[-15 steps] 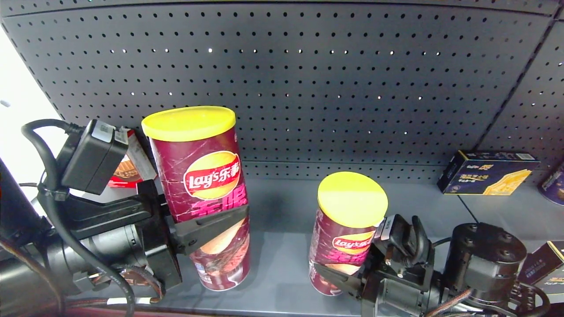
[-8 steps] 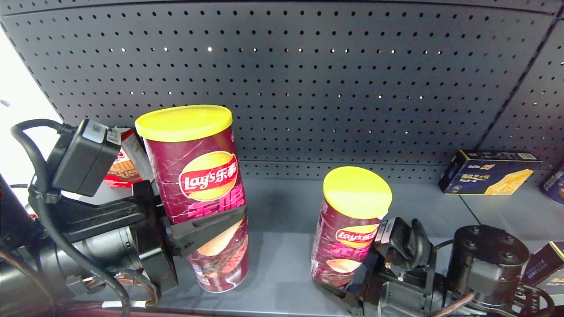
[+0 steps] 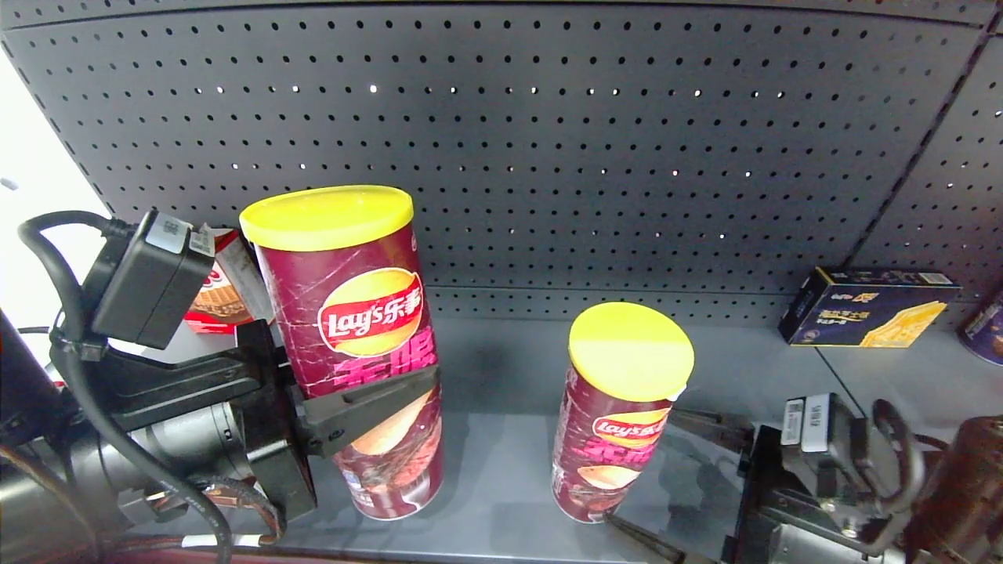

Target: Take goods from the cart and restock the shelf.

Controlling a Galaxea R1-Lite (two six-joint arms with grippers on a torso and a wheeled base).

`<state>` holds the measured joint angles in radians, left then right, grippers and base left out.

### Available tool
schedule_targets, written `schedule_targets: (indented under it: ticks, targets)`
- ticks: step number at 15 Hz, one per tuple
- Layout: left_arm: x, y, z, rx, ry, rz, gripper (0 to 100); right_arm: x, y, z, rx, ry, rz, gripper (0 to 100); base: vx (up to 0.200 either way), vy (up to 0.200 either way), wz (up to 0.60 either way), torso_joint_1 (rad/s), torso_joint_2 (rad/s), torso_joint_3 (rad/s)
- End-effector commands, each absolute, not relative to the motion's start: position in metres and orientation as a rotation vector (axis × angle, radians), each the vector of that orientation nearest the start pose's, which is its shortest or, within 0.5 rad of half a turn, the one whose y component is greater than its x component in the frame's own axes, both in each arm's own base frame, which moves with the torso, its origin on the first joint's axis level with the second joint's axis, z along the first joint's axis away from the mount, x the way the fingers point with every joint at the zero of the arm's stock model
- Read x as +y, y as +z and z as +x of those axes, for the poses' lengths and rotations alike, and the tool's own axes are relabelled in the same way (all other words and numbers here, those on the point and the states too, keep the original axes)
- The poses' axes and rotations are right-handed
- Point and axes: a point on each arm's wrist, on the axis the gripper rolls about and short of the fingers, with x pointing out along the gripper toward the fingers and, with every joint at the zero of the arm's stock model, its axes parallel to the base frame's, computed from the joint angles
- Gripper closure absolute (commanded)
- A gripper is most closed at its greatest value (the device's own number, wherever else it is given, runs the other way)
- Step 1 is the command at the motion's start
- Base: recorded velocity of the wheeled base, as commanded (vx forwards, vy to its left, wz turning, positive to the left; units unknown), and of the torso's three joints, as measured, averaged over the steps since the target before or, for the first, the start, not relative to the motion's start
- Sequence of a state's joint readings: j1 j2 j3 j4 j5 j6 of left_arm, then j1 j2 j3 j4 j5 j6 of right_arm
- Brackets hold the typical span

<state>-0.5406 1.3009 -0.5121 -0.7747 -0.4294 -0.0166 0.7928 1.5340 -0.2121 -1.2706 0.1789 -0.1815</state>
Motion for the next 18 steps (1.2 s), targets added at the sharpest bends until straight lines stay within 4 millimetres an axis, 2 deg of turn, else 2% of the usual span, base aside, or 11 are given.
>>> schedule_targets:
  ticks: [1, 6, 7, 11, 13, 14, 15, 18]
  targets:
    - [-0.110, 0.217, 0.164, 0.024, -0.971, -0.015, 100, 0.127, 0.161, 0.128, -0.132, 0.931, -0.157, 0, 0.000, 0.000, 0.00, 0.000, 0.00, 0.000]
    - [-0.110, 0.217, 0.164, 0.023, -0.971, -0.015, 100, 0.089, 0.184, 0.127, -0.248, 0.730, -0.137, 0, 0.000, 0.000, 0.00, 0.000, 0.00, 0.000]
    - [-0.110, 0.217, 0.164, 0.023, -0.971, -0.015, 100, 0.087, 0.185, 0.127, -0.253, 0.721, -0.136, 0, 0.000, 0.000, 0.00, 0.000, 0.00, 0.000]
    - [-0.110, 0.218, 0.163, 0.015, -0.977, -0.014, 100, 0.051, 0.190, 0.121, -0.288, 0.509, -0.154, 0, 0.000, 0.000, 0.00, 0.000, 0.00, 0.000]
    - [-0.109, 0.220, 0.161, 0.007, -0.977, -0.014, 100, 0.034, 0.193, 0.112, -0.324, 0.401, -0.166, 0, 0.000, 0.000, 0.00, 0.000, 0.00, 0.000]
    - [-0.109, 0.220, 0.161, 0.007, -0.977, -0.014, 100, 0.034, 0.193, 0.112, -0.324, 0.401, -0.166, 0, 0.000, 0.000, 0.00, 0.000, 0.00, 0.000]
    - [-0.109, 0.220, 0.161, 0.005, -0.979, -0.013, 100, 0.023, 0.190, 0.100, -0.342, 0.323, -0.177, 0, 0.000, 0.000, 0.00, 0.000, 0.00, 0.000]
    - [-0.109, 0.220, 0.160, 0.004, -0.985, -0.013, 100, 0.011, 0.185, 0.083, -0.367, 0.214, -0.196, 0, 0.000, 0.000, 0.00, 0.000, 0.00, 0.000]
